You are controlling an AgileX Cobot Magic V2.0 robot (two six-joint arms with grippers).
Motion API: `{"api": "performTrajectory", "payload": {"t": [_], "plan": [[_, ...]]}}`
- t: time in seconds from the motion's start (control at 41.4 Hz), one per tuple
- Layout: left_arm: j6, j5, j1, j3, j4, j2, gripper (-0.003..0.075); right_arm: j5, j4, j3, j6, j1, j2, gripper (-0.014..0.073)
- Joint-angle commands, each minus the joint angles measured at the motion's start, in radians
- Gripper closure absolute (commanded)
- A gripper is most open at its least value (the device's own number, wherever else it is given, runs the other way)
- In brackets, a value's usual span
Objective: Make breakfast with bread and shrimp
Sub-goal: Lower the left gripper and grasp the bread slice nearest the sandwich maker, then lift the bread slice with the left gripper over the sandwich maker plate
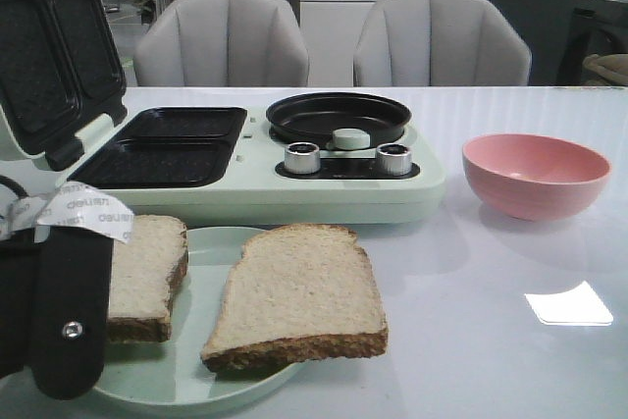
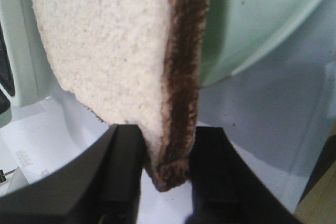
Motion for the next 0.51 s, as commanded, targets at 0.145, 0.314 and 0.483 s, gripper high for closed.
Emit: {"api": "performTrajectory", "payload": {"t": [0.145,0.314,0.483], "plan": [[-0.019,0.082,-0.012,-0.025,0.022,-0.027,0.0583,-0.071,-0.012,-0.027,-0.004,-0.004,-0.005,0.0018],[-0.019,0.175,-0.077,-0.026,0.016,-0.069,0.062,-0.071,-0.012,-0.027,-0.004,-0.004,-0.005,0.0018],[-0.019,0.282,-0.144,-0.026,0.016,-0.13,0.0619,-0.071,-0.012,-0.027,-0.004,-0.004,-0.005,0.0018]]}}
